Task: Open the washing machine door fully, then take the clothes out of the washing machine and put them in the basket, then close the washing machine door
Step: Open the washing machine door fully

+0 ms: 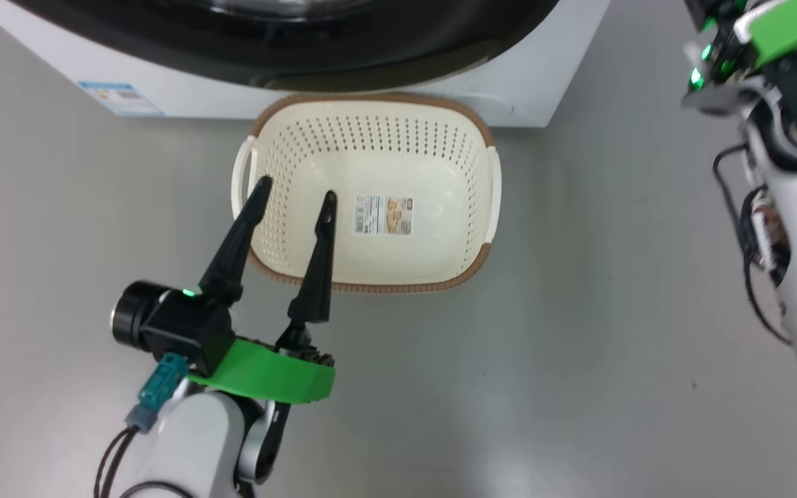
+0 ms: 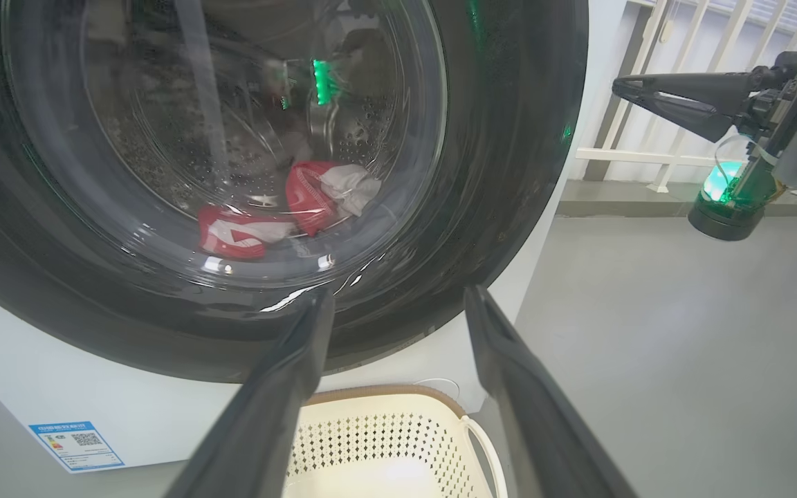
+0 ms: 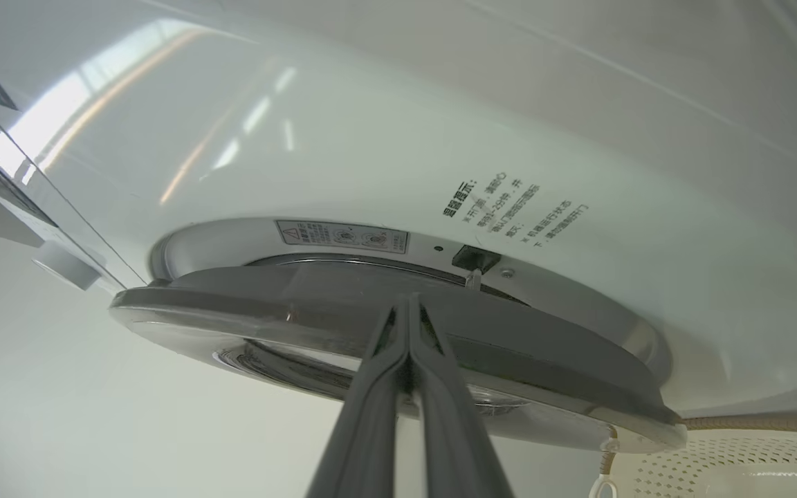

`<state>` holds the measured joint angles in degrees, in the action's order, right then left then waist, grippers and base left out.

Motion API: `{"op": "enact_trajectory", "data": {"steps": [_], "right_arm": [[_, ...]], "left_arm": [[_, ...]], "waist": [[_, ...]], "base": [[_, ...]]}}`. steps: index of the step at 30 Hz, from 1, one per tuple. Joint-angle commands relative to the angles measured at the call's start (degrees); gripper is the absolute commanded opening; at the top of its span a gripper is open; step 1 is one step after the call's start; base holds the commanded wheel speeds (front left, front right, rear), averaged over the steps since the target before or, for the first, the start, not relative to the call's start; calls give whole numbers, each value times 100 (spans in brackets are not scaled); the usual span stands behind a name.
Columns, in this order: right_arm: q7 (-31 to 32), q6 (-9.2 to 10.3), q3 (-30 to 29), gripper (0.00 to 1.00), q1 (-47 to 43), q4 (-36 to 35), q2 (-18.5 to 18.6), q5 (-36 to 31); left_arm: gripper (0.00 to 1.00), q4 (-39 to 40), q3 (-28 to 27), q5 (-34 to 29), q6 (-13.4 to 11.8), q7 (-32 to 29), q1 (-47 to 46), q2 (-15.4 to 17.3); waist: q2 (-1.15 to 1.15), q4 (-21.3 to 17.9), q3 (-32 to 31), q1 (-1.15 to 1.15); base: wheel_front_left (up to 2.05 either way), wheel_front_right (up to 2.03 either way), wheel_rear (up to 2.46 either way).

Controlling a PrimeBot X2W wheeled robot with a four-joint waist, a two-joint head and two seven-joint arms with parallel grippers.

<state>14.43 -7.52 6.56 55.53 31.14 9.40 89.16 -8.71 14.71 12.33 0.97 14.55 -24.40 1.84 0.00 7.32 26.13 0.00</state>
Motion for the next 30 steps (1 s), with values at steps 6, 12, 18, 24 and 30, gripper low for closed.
{"op": "enact_trajectory", "data": {"steps": [6, 12, 18, 24, 30], "right_arm": [[596, 3, 45, 0, 735, 122, 76, 294], [1040, 3, 70, 0, 1098, 318, 114, 468], [1288, 3, 110, 0, 1424, 420, 182, 470], [1527, 3, 287, 0, 1614, 536, 218, 347], [1695, 3, 417, 0, 1670, 497, 243, 250]], "left_arm": [[100, 242, 100, 144, -133, 45, -234, 104], [100, 248, 158, 169, -154, 45, -289, 104], [100, 225, 209, 226, -197, 45, -339, 104], [100, 220, 217, 236, -214, 45, -400, 104], [100, 235, 165, 230, -244, 45, -413, 104]], "waist": [[0, 183, 421, 0], [0, 261, 559, 0], [0, 344, 680, 0], [0, 398, 735, 0], [0, 430, 777, 0]], "base": [[0, 0, 0], [0, 0, 0], [0, 0, 0], [0, 0, 0], [0, 0, 0]]}}
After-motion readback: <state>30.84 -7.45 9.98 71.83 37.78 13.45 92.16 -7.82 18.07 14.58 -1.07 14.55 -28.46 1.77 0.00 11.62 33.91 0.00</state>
